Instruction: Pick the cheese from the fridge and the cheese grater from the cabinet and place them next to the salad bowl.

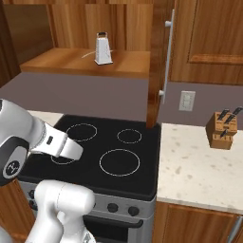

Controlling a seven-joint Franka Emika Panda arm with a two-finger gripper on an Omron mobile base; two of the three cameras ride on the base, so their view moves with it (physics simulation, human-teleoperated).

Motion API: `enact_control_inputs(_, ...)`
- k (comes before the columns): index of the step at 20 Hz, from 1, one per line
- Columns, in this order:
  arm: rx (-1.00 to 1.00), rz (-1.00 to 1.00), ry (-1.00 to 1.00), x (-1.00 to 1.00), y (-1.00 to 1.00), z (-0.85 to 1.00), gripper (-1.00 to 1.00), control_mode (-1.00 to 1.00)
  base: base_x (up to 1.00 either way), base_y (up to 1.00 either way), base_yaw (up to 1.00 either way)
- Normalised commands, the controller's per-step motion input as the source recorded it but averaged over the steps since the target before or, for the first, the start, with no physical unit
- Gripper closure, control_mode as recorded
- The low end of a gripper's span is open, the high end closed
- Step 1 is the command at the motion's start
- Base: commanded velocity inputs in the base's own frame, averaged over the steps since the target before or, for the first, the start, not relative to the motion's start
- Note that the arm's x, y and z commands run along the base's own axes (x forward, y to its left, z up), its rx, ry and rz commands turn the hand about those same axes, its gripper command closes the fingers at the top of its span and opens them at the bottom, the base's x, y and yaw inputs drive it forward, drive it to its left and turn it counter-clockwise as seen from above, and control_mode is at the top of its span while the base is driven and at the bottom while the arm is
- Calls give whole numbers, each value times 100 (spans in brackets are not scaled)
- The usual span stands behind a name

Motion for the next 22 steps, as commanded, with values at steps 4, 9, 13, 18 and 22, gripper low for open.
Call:
enact_control_inputs(4,0,0,0,0,0,0,-100,100,84,9,-23)
enact_control_inputs(9,0,-6,2,33,-8,0,-100,-100,32,0,-9)
enact_control_inputs(13,1,3,0,22,-8,0,-100,-100,0,0,0)
enact_control_inputs(18,3,11,-1,3,-10,9,-100,-100,0,0,0)
enact_control_inputs(22,0,8,-9,0,0,22,-100,-100,0,0,0)
